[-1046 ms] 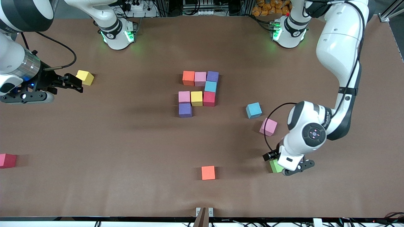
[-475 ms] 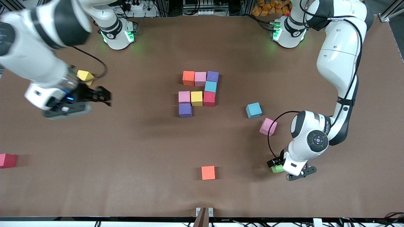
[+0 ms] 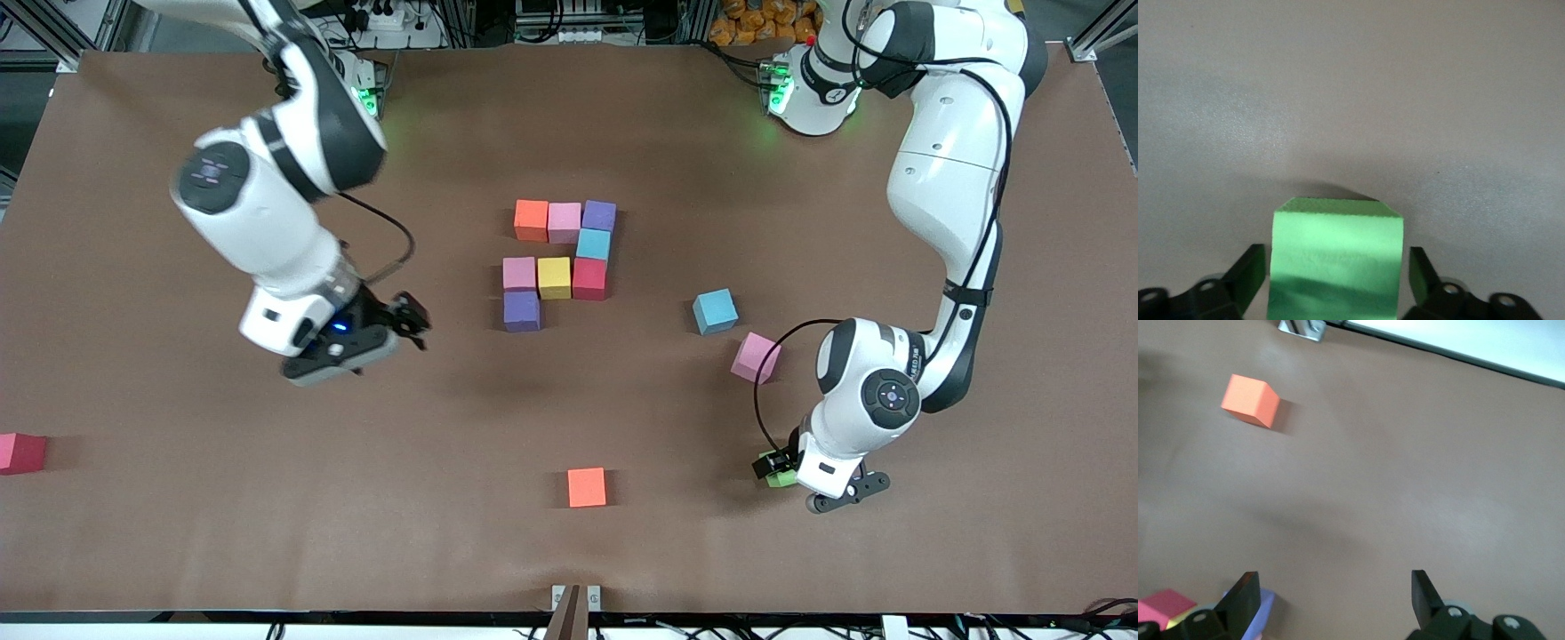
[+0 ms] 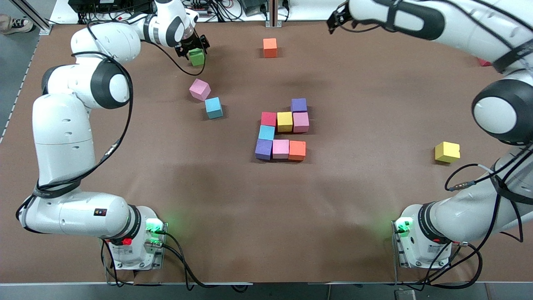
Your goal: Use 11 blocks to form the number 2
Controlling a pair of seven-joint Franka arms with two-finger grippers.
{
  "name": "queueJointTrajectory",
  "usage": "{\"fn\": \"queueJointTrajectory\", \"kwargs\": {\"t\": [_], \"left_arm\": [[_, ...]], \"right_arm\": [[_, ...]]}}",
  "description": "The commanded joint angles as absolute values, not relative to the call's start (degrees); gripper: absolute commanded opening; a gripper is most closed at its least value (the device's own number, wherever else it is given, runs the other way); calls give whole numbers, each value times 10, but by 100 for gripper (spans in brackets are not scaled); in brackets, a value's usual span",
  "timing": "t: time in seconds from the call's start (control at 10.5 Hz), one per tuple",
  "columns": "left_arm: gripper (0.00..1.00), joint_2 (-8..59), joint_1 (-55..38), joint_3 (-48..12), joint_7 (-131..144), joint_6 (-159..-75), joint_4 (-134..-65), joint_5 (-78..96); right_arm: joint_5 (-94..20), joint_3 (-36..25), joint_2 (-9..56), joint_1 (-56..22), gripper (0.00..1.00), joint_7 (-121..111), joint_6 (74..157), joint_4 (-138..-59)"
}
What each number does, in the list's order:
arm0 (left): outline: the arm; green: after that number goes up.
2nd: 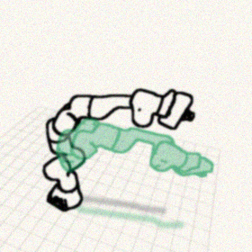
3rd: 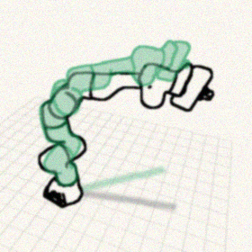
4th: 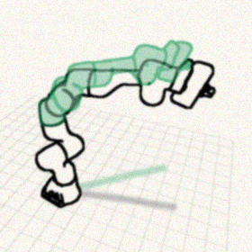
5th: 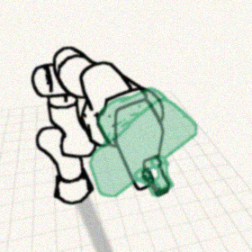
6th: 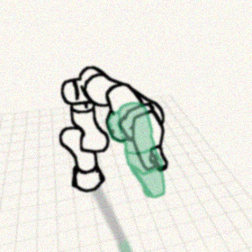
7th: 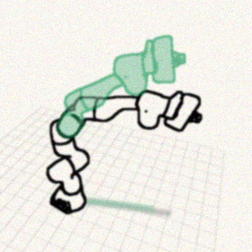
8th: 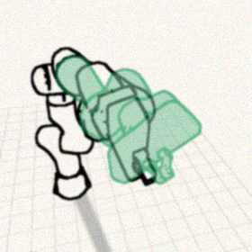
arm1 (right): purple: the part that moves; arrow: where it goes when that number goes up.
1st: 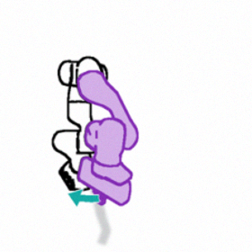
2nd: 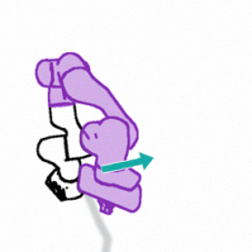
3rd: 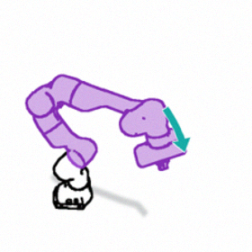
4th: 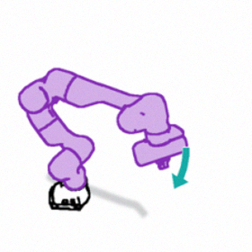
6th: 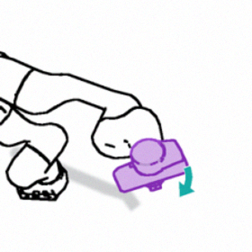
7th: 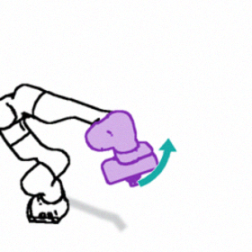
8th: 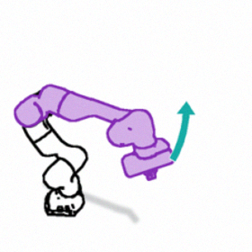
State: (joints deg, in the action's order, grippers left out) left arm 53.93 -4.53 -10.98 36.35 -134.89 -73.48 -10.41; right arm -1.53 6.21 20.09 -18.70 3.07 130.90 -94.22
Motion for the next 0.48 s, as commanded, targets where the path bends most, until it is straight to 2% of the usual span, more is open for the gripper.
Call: {"fn": "queueJointTrajectory", "kwargs": {"t": [0.0,0.19,0.38], "left_arm": [[0,541,-49,-104,383,-1353,-729,-91],[0,532,-51,-104,398,-1347,-729,-90],[0,501,-58,-111,422,-1312,-729,-90]], "right_arm": [[-10,60,279,-213,100,42,1418,-899],[-11,49,352,-244,100,78,1491,-839],[-10,25,380,-266,100,105,1493,-805]]}}
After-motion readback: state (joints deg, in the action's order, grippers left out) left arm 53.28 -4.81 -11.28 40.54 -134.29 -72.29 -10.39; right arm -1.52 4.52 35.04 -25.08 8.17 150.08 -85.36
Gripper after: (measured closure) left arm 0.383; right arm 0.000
